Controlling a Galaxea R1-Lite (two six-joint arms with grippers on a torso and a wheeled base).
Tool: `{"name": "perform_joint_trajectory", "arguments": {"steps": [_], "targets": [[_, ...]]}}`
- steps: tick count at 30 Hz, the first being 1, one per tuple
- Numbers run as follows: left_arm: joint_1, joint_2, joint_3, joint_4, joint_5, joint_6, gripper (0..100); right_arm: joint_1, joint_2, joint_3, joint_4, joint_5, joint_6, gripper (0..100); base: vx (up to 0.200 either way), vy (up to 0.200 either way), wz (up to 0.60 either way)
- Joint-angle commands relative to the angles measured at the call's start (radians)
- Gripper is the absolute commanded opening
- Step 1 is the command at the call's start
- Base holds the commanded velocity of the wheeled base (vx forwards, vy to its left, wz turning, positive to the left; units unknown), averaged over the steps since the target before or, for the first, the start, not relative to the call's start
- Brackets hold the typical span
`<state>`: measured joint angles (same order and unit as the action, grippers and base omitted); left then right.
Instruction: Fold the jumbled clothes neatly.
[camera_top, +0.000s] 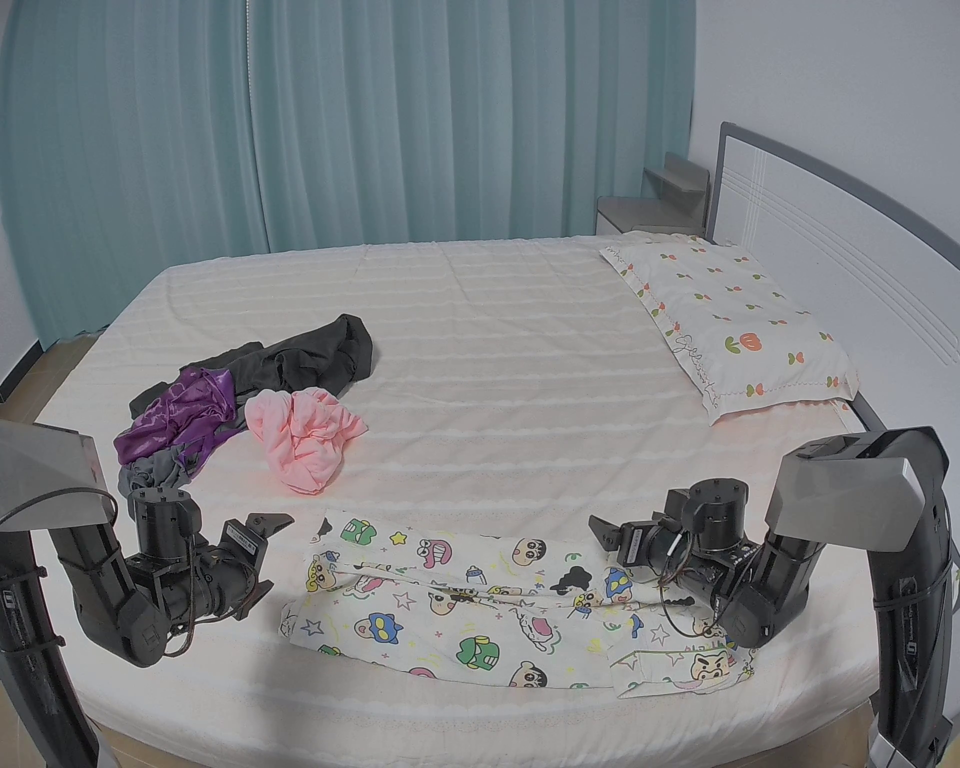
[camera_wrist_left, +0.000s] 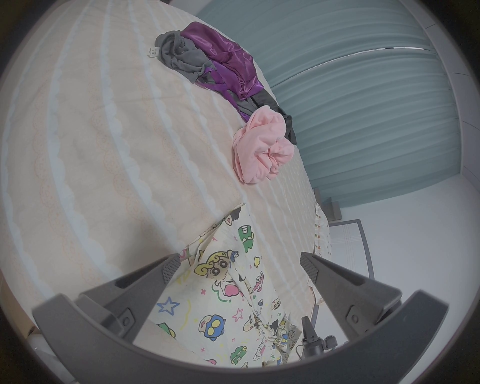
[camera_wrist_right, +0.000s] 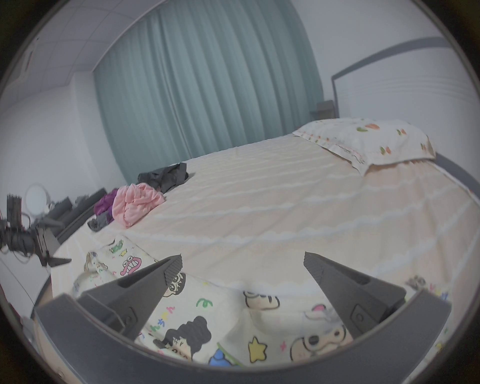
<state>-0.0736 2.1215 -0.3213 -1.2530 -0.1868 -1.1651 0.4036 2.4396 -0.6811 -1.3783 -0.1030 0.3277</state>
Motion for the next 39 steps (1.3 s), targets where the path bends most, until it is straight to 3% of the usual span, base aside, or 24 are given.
{"name": "perform_joint_trajectory", "arguments": {"steps": [1, 11, 18, 25, 33, 36, 39], "targets": [[0.000, 0.000, 0.001, 0.000, 0.000, -0.001, 100, -0.011, -0.019, 0.184, -0.171, 0.042, 0.119, 100, 0.000, 0.000, 0.00], [0.000, -0.002, 0.005, 0.000, 0.000, -0.001, 100, -0.011, -0.042, 0.252, -0.193, 0.082, 0.191, 100, 0.000, 0.000, 0.00], [0.000, -0.002, 0.005, 0.000, 0.000, -0.001, 100, -0.017, -0.034, 0.232, -0.193, 0.151, 0.215, 100, 0.000, 0.000, 0.00], [0.000, -0.006, 0.008, 0.000, 0.000, -0.001, 100, -0.083, 0.052, 0.189, -0.193, 0.164, 0.215, 100, 0.000, 0.000, 0.00], [-0.060, -0.038, 0.028, -0.002, 0.027, 0.002, 100, -0.083, -0.037, 0.224, -0.193, 0.088, 0.217, 100, 0.000, 0.000, 0.00], [-0.095, -0.075, 0.037, -0.003, 0.027, 0.013, 100, -0.065, -0.162, 0.268, -0.193, 0.002, 0.217, 100, 0.000, 0.000, 0.00], [-0.103, -0.083, 0.031, -0.002, 0.023, 0.050, 100, -0.060, -0.243, 0.318, -0.193, -0.041, 0.226, 100, 0.000, 0.000, 0.00]]}}
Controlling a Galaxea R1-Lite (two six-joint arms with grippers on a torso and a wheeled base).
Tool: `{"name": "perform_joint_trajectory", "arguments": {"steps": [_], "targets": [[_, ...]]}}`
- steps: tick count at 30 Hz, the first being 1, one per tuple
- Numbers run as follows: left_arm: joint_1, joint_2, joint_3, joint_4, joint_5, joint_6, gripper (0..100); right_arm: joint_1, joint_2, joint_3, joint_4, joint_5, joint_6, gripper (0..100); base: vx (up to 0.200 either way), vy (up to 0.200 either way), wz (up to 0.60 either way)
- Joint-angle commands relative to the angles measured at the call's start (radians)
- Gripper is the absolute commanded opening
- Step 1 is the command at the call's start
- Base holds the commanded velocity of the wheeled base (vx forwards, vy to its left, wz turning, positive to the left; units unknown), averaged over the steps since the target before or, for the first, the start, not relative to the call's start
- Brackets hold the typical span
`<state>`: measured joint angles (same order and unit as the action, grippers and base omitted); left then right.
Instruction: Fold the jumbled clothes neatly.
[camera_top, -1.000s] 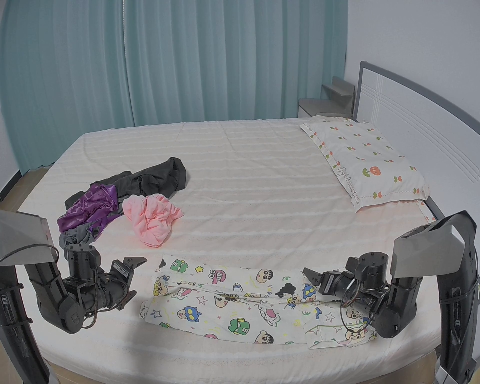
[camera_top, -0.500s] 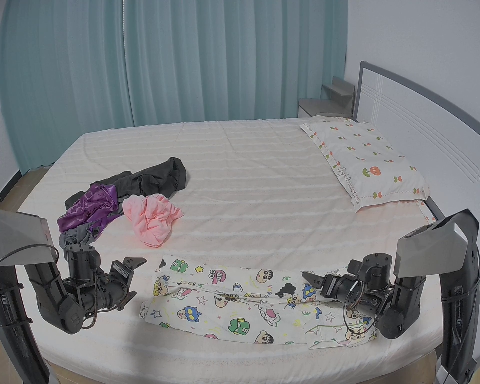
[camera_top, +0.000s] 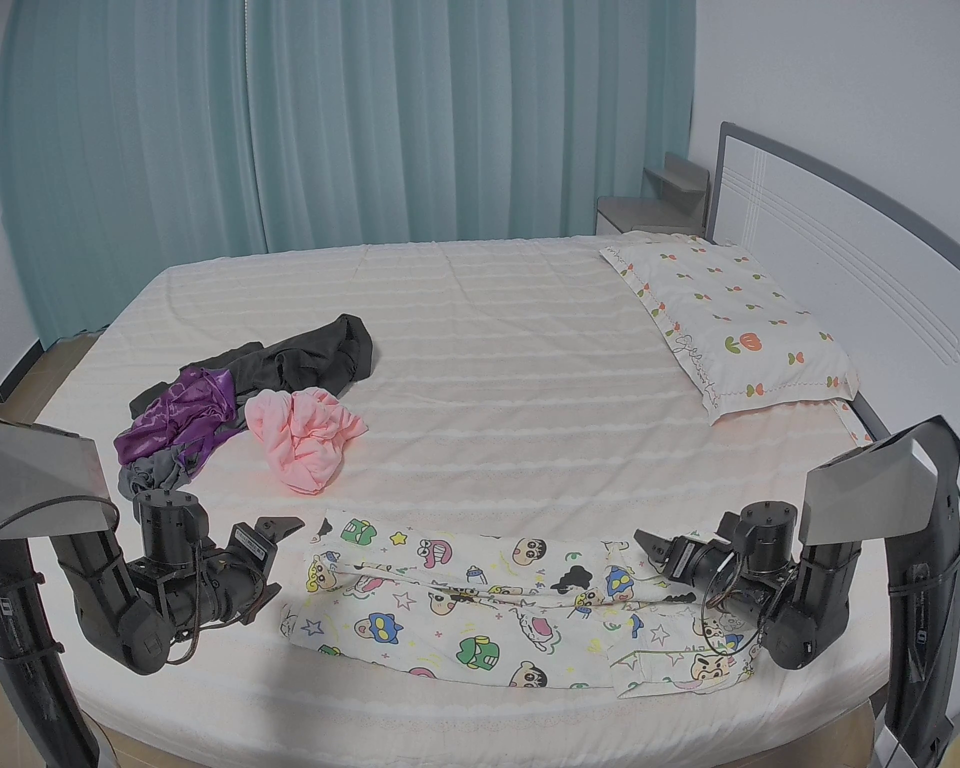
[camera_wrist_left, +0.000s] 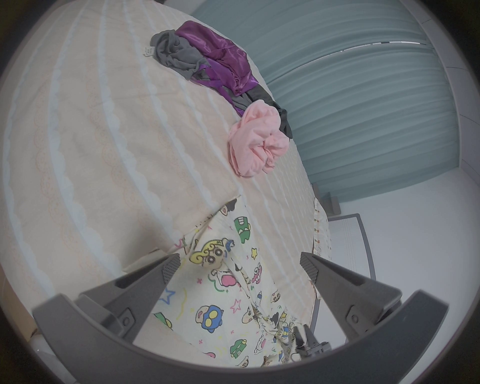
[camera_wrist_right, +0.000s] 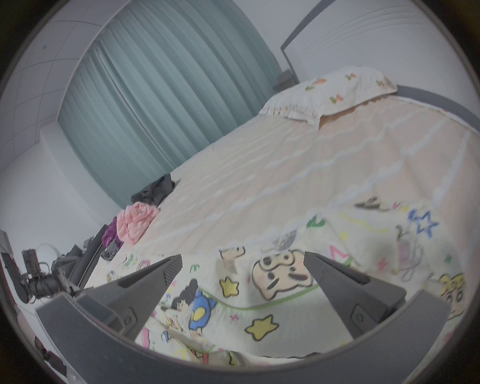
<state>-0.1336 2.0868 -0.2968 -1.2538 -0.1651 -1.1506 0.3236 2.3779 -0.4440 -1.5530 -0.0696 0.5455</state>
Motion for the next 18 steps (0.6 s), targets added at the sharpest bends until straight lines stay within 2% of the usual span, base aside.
{"name": "perform_joint_trajectory", "arguments": {"steps": [1, 5, 7, 9, 10, 11, 12, 15, 17, 18], "targets": [[-0.046, -0.048, 0.001, -0.001, -0.002, 0.066, 100, 0.022, -0.224, 0.116, -0.018, -0.078, 0.025, 100, 0.000, 0.000, 0.00], [-0.058, -0.040, -0.081, 0.062, -0.021, 0.195, 100, 0.038, -0.356, 0.248, -0.018, -0.058, 0.175, 100, 0.000, 0.000, 0.00], [-0.061, -0.042, -0.166, 0.191, -0.021, 0.264, 100, 0.048, -0.371, 0.298, -0.018, -0.004, 0.228, 100, 0.000, 0.000, 0.00], [-0.063, -0.042, -0.196, 0.235, -0.021, 0.282, 100, 0.048, -0.371, 0.309, -0.018, 0.010, 0.237, 100, 0.000, 0.000, 0.00], [-0.061, -0.047, -0.301, 0.409, -0.021, 0.335, 100, 0.046, -0.365, 0.331, -0.018, 0.045, 0.251, 100, 0.000, 0.000, 0.00], [-0.061, -0.047, -0.309, 0.421, -0.021, 0.338, 100, 0.046, -0.365, 0.331, -0.018, 0.047, 0.251, 100, 0.000, 0.000, 0.00], [-0.061, -0.047, -0.404, 0.567, -0.033, 0.355, 100, 0.046, -0.368, 0.334, -0.018, 0.056, 0.251, 100, 0.000, 0.000, 0.00], [-0.063, -0.034, -0.525, 0.761, -0.057, 0.401, 100, 0.048, -0.373, 0.338, -0.018, 0.065, 0.249, 100, 0.000, 0.000, 0.00], [-0.054, -0.002, -0.562, 0.815, -0.059, 0.466, 100, 0.048, -0.373, 0.343, -0.018, 0.071, 0.249, 100, 0.000, 0.000, 0.00], [-0.054, -0.002, -0.562, 0.815, -0.059, 0.466, 100, 0.048, -0.373, 0.343, -0.018, 0.071, 0.249, 100, 0.000, 0.000, 0.00]]}}
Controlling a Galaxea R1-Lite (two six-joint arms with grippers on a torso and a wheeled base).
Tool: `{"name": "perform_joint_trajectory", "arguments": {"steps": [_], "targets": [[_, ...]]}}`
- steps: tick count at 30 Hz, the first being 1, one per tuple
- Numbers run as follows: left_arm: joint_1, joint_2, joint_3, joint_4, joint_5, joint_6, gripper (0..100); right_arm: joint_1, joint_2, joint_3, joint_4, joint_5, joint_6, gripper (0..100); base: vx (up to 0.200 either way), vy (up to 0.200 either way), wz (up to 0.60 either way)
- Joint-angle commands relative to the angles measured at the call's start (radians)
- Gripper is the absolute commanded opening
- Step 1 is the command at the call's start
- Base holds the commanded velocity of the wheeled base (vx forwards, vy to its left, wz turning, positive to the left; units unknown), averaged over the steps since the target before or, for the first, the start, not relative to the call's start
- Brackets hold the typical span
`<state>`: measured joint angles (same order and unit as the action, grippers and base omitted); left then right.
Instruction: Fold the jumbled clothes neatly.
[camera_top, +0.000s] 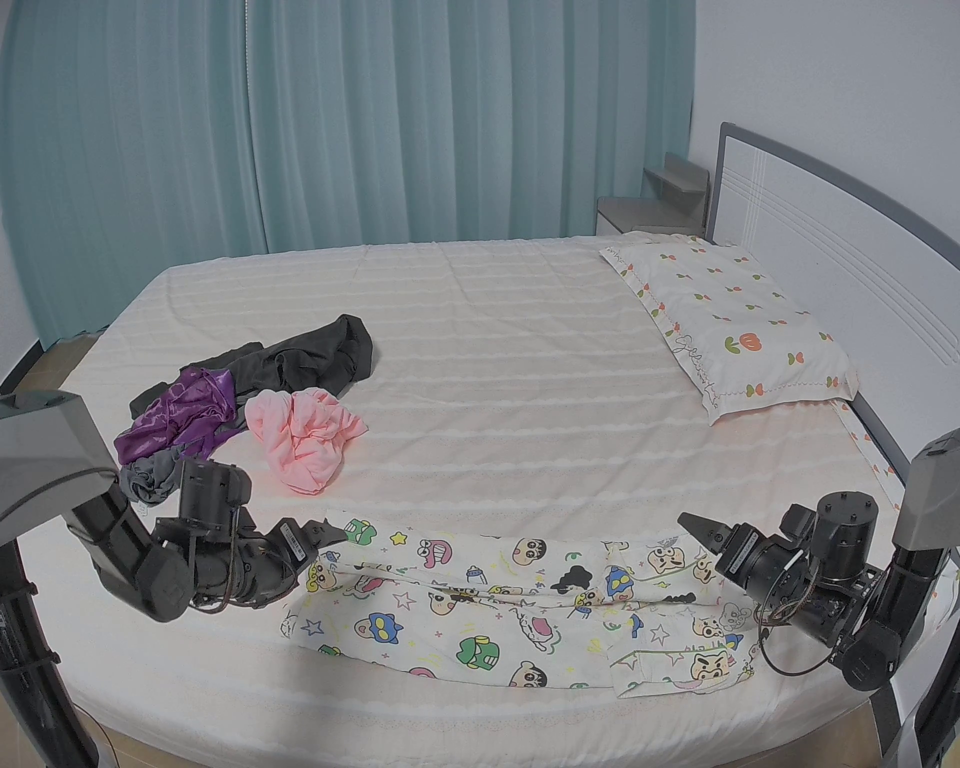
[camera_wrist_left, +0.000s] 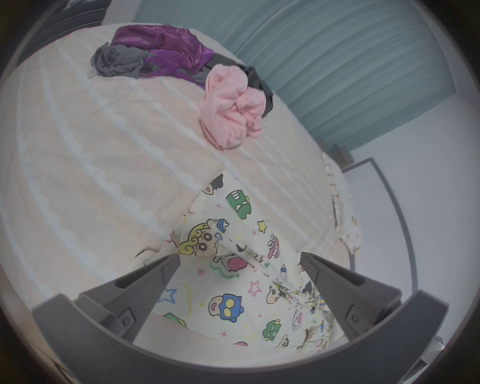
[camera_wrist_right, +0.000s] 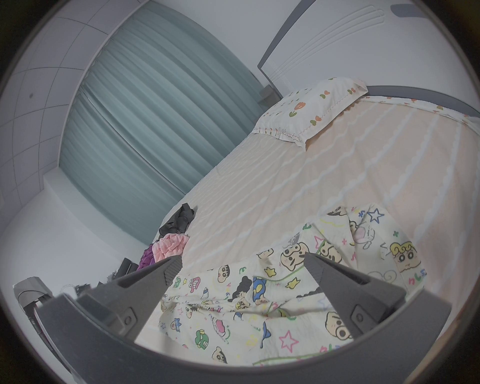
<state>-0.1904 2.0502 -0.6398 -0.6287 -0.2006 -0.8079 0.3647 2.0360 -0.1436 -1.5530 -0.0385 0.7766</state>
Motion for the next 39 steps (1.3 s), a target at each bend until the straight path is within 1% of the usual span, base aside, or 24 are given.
{"name": "perform_joint_trajectory", "arguments": {"steps": [1, 2, 5, 6, 7, 10, 14, 20, 23, 27, 28, 29, 38, 39], "targets": [[0.016, 0.067, -0.238, 0.195, -0.022, 0.173, 100, 0.005, -0.030, 0.042, -0.018, 0.043, 0.018, 100, 0.000, 0.000, 0.00], [0.031, 0.091, -0.248, 0.195, -0.020, 0.220, 100, 0.007, -0.026, 0.047, -0.018, 0.048, 0.016, 100, 0.000, 0.000, 0.00], [0.045, 0.110, -0.256, 0.201, -0.026, 0.276, 100, 0.008, -0.019, 0.050, -0.018, 0.048, 0.015, 100, 0.000, 0.000, 0.00], [0.045, 0.110, -0.256, 0.201, -0.026, 0.276, 100, 0.008, -0.019, 0.050, -0.018, 0.048, 0.015, 100, 0.000, 0.000, 0.00], [0.051, 0.136, -0.255, 0.199, -0.028, 0.337, 100, 0.011, -0.014, 0.052, -0.018, 0.049, 0.015, 100, 0.000, 0.000, 0.00], [0.068, 0.166, -0.256, 0.196, -0.033, 0.418, 100, 0.020, -0.003, 0.059, -0.018, 0.049, 0.013, 100, 0.000, 0.000, 0.00], [0.069, 0.183, -0.253, 0.196, -0.066, 0.434, 100, 0.028, 0.003, 0.064, -0.018, 0.048, 0.013, 100, 0.000, 0.000, 0.00], [0.069, 0.217, -0.259, 0.188, -0.079, 0.440, 100, 0.033, -0.002, 0.065, -0.018, 0.049, 0.018, 100, 0.000, 0.000, 0.00], [0.074, 0.242, -0.267, 0.164, -0.082, 0.450, 100, 0.049, -0.003, 0.070, -0.018, 0.046, 0.018, 100, 0.000, 0.000, 0.00], [0.074, 0.263, -0.270, 0.119, -0.091, 0.449, 100, 0.053, 0.001, 0.073, -0.018, 0.046, 0.018, 100, 0.000, 0.000, 0.00], [0.074, 0.272, -0.274, 0.087, -0.097, 0.444, 100, 0.056, 0.003, 0.073, -0.018, 0.046, 0.018, 100, 0.000, 0.000, 0.00], [0.074, 0.275, -0.271, 0.070, -0.097, 0.443, 0, 0.056, 0.003, 0.073, -0.018, 0.046, 0.018, 100, 0.000, 0.000, 0.00], [0.080, 0.263, -0.207, 0.020, -0.138, 0.395, 0, 0.054, 0.018, 0.072, -0.018, 0.048, 0.020, 100, 0.000, 0.000, 0.00], [0.086, 0.258, -0.195, -0.006, -0.138, 0.389, 0, 0.054, 0.020, 0.072, -0.018, 0.048, 0.020, 100, 0.000, 0.000, 0.00]]}}
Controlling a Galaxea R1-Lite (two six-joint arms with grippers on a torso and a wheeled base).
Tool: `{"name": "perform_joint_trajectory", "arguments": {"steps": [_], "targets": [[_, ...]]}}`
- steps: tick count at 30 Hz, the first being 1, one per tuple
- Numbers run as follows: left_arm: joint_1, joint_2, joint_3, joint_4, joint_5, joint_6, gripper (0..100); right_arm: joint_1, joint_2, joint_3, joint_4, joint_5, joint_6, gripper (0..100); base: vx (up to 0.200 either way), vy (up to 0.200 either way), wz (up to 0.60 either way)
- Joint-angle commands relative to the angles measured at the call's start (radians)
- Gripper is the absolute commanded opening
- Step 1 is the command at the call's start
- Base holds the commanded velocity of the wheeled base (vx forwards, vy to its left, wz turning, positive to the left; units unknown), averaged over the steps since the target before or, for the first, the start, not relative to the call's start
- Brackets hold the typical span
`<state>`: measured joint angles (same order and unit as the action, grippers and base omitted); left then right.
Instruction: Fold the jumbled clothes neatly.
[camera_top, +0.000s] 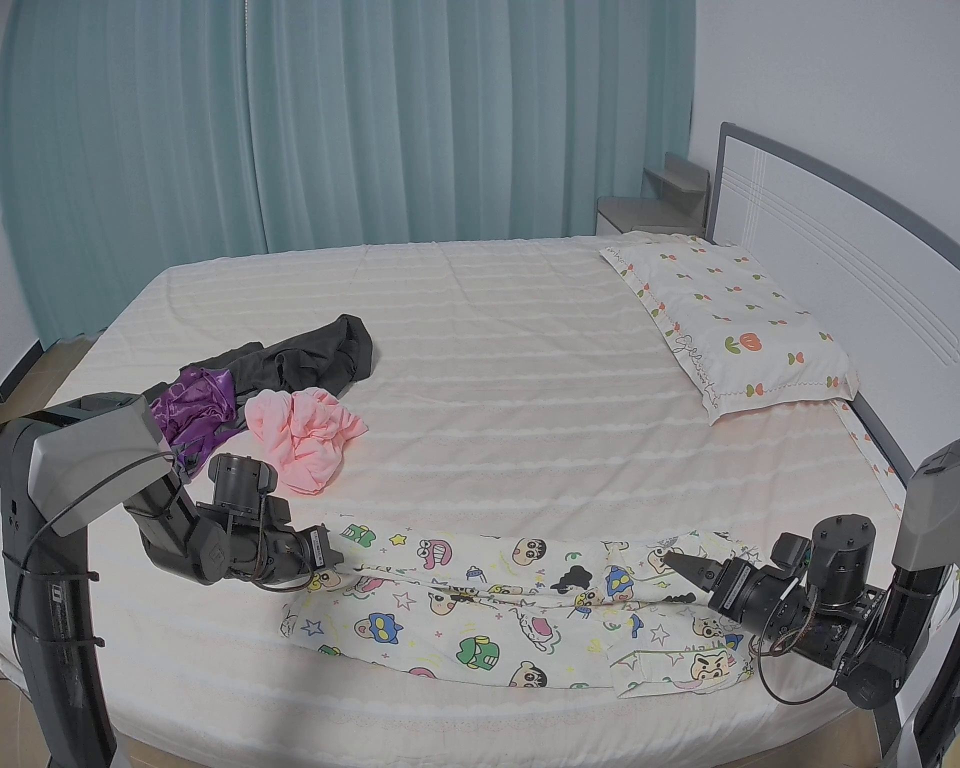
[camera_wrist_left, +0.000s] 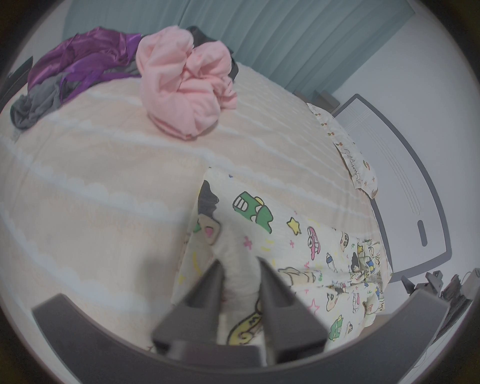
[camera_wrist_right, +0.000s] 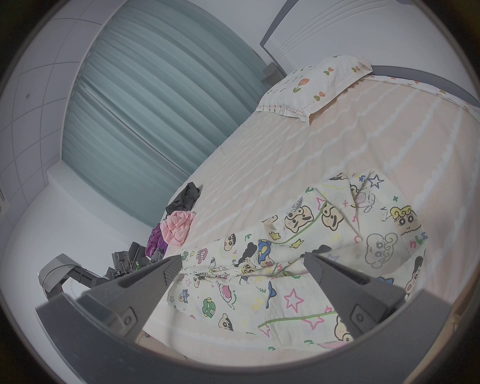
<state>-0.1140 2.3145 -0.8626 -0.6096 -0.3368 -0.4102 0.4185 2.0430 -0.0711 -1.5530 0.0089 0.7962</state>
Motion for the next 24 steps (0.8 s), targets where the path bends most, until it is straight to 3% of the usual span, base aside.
{"name": "perform_joint_trajectory", "arguments": {"steps": [1, 8, 13, 19, 24], "targets": [[0.016, -0.010, 0.039, -0.068, -0.001, -0.024, 0, 0.000, 0.019, -0.001, -0.018, 0.002, 0.000, 100, 0.000, 0.000, 0.00], [0.011, -0.029, 0.036, -0.200, 0.005, -0.053, 0, 0.002, 0.045, -0.001, -0.018, 0.002, -0.002, 100, 0.000, 0.000, 0.00], [-0.012, -0.032, 0.019, -0.202, -0.002, -0.036, 0, 0.002, 0.049, -0.001, -0.018, 0.002, -0.002, 100, 0.000, 0.000, 0.00], [-0.030, -0.024, -0.010, -0.199, -0.007, 0.051, 0, 0.002, 0.075, -0.001, -0.018, 0.002, -0.005, 100, 0.000, 0.000, 0.00], [-0.032, -0.027, -0.010, -0.174, -0.007, 0.056, 0, 0.002, 0.074, -0.001, -0.018, 0.002, -0.005, 100, 0.000, 0.000, 0.00]]}}
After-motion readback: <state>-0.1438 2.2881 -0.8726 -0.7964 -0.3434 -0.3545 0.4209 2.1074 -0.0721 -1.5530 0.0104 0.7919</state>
